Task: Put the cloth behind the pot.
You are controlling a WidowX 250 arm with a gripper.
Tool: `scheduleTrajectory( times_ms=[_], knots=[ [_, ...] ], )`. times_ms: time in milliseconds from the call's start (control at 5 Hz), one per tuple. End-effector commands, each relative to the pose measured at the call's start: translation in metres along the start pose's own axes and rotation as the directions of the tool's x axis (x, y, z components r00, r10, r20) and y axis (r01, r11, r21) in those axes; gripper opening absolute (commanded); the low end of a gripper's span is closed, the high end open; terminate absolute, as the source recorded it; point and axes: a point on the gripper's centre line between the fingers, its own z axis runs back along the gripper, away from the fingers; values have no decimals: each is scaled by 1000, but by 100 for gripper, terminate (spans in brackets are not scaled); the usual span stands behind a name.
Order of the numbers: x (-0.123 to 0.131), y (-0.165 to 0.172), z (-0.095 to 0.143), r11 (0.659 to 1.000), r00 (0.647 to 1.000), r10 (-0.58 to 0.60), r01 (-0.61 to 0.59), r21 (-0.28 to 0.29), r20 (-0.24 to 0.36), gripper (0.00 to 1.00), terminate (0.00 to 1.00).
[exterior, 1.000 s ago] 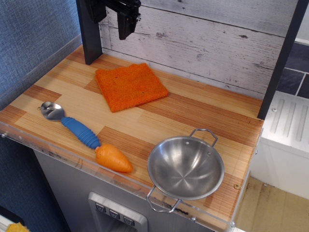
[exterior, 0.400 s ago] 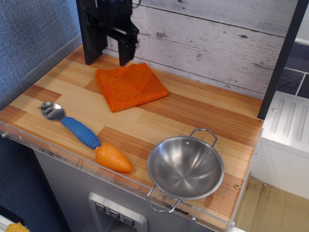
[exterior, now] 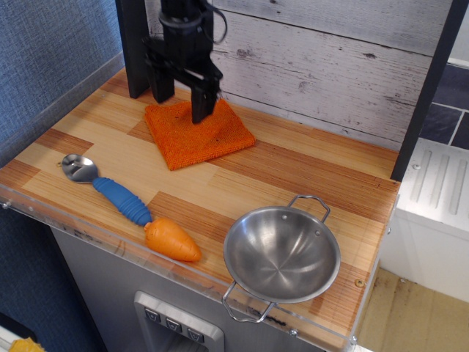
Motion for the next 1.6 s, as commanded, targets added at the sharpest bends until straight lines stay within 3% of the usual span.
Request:
scheduleTrajectory(
  times_ms=[0, 400, 800, 1400],
  knots=[
    [5, -3, -8, 999, 1000, 16, -16, 30, -9, 100, 0],
    [0, -1, -26, 999, 998, 38, -38, -3, -44, 100, 0],
    [0, -16, -28, 999, 999, 28, -30, -42, -42, 100, 0],
    [11, -93, -21, 992, 995, -95, 94, -88, -13, 100, 0]
  ],
)
